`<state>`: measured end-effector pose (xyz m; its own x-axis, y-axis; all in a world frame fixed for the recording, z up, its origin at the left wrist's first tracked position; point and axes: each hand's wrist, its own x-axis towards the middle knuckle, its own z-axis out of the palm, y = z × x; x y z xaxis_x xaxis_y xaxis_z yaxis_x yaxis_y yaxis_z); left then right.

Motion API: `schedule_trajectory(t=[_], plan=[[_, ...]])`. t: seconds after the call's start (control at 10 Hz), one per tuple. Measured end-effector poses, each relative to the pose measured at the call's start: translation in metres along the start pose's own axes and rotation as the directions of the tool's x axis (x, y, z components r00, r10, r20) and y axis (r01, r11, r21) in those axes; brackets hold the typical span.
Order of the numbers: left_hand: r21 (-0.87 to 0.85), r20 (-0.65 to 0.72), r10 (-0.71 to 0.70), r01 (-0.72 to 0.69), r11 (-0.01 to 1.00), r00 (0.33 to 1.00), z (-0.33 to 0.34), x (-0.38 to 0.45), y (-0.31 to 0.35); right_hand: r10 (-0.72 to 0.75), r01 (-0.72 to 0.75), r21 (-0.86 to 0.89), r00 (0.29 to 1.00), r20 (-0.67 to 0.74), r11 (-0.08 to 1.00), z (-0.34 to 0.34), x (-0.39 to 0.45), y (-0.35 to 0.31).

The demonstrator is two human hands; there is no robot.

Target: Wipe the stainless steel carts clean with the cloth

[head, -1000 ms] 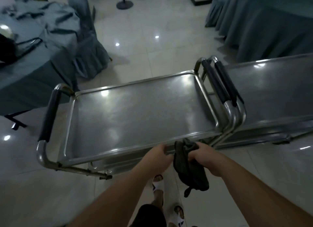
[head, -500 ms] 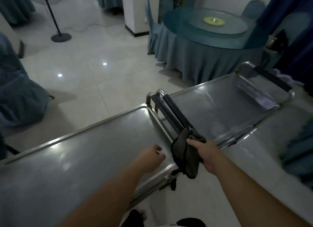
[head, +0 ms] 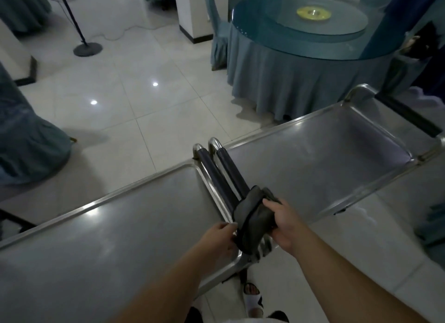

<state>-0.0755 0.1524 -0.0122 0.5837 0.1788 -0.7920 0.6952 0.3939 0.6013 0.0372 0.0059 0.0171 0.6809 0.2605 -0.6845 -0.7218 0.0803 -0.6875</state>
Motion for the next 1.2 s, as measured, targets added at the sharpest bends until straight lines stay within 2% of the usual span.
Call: schedule_trajectory(t=[0.1, 0.2, 0.3, 0.4, 0.5, 0.6, 0.7, 0.8, 0.9, 1.0, 1.1, 1.2], plan=[[-0.195, -0.001, -0.062, 0.060, 0.979, 0.998, 0.028, 0.003, 0.014, 0.086, -0.090, 0.042, 0.992, 0.091, 0.995, -0.008, 0.012, -0.018], [-0.303, 0.005, -0.073, 0.071, 0.950, 0.997, 0.043, 0.006, 0.024, 0.109, -0.125, 0.081, 0.978, 0.180, 0.989, -0.013, 0.026, -0.034], [-0.396, -0.084, -0.033, -0.003, 0.918, 0.996, 0.054, 0.010, 0.032, 0.059, -0.067, 0.026, 0.974, 0.221, 0.997, -0.017, 0.043, -0.044], [-0.374, -0.297, 0.010, -0.126, 0.919, 0.955, 0.064, 0.015, 0.036, -0.034, 0.064, -0.144, 0.979, 0.201, 0.987, -0.025, 0.058, -0.047], [-0.201, -0.476, 0.101, -0.219, 0.955, 0.874, 0.064, 0.022, 0.032, -0.098, 0.161, -0.417, 0.981, 0.169, 0.895, -0.039, 0.069, -0.044], [0.030, -0.536, 0.181, -0.196, 0.980, 0.824, 0.062, 0.027, 0.021, -0.108, 0.177, -0.628, 0.983, 0.147, 0.757, -0.055, 0.079, -0.039], [0.253, -0.578, 0.260, -0.133, 0.958, 0.774, 0.059, 0.031, 0.009, -0.010, 0.134, -0.784, 0.987, 0.161, 0.607, -0.062, 0.079, -0.026], [0.346, -0.560, 0.242, -0.042, 0.937, 0.792, 0.049, 0.031, 0.000, 0.025, 0.136, -0.833, 0.984, 0.176, 0.536, -0.064, 0.075, -0.014], [0.290, -0.520, 0.188, -0.035, 0.956, 0.833, 0.037, 0.026, -0.008, 0.015, 0.159, -0.845, 0.981, 0.194, 0.511, -0.062, 0.068, -0.014], [0.282, -0.518, 0.213, -0.070, 0.957, 0.828, 0.024, 0.023, -0.018, -0.084, 0.246, -0.895, 0.969, 0.231, 0.372, -0.055, 0.058, -0.017], [0.283, -0.538, 0.207, -0.057, 0.957, 0.817, 0.011, 0.009, -0.023, -0.261, 0.358, -0.925, 0.912, 0.316, 0.131, -0.035, 0.043, -0.021], [0.250, -0.561, 0.209, -0.076, 0.965, 0.801, -0.004, -0.004, -0.027, -0.330, 0.458, -0.889, 0.838, 0.435, -0.007, -0.010, 0.027, -0.018]])
